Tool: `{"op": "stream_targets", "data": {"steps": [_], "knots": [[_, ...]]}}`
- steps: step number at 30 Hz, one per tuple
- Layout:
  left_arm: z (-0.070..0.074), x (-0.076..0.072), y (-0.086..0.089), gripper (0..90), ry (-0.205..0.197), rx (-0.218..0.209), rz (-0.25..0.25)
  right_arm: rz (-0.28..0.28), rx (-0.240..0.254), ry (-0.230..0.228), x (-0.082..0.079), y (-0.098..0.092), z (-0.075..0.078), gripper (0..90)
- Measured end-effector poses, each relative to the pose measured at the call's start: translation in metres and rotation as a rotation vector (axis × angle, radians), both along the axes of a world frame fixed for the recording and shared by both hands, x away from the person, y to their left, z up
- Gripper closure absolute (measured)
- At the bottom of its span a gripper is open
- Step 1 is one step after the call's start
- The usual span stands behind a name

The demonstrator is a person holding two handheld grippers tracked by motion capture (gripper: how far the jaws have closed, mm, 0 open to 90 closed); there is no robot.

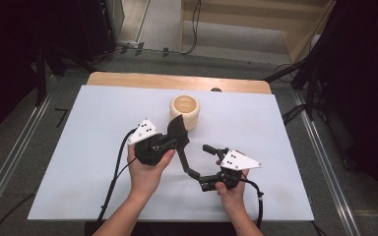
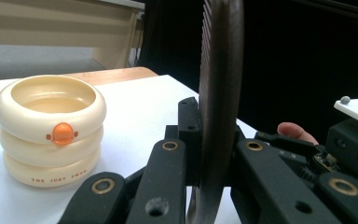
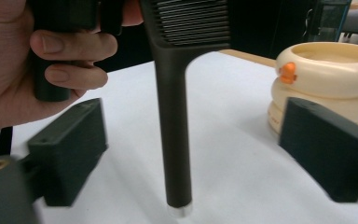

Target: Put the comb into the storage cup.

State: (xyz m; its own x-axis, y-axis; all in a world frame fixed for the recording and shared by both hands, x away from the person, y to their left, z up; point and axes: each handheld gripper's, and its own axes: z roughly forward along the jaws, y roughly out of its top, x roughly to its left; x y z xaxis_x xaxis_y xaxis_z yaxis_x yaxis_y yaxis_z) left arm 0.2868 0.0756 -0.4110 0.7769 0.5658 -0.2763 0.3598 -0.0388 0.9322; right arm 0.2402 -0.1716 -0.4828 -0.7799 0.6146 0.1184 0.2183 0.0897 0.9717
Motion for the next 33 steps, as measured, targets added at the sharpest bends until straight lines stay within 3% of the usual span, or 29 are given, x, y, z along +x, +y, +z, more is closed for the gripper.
{"op": "stream_targets", "data": {"steps": [10,15,33], "knots": [[0.003,0.005,0.007,85.5,0.005,0.002,0.006,-0.055,0.000,-0.002,-0.003,-0.026,-0.001,0.0],[0.004,0.008,0.011,85.5,0.005,-0.004,0.012,-0.115,-0.016,-0.007,-0.006,-0.039,-0.003,0.0],[0.011,0.021,0.018,85.5,0.007,-0.012,0.030,-0.187,-0.035,-0.009,-0.017,-0.079,-0.011,0.0]]}}
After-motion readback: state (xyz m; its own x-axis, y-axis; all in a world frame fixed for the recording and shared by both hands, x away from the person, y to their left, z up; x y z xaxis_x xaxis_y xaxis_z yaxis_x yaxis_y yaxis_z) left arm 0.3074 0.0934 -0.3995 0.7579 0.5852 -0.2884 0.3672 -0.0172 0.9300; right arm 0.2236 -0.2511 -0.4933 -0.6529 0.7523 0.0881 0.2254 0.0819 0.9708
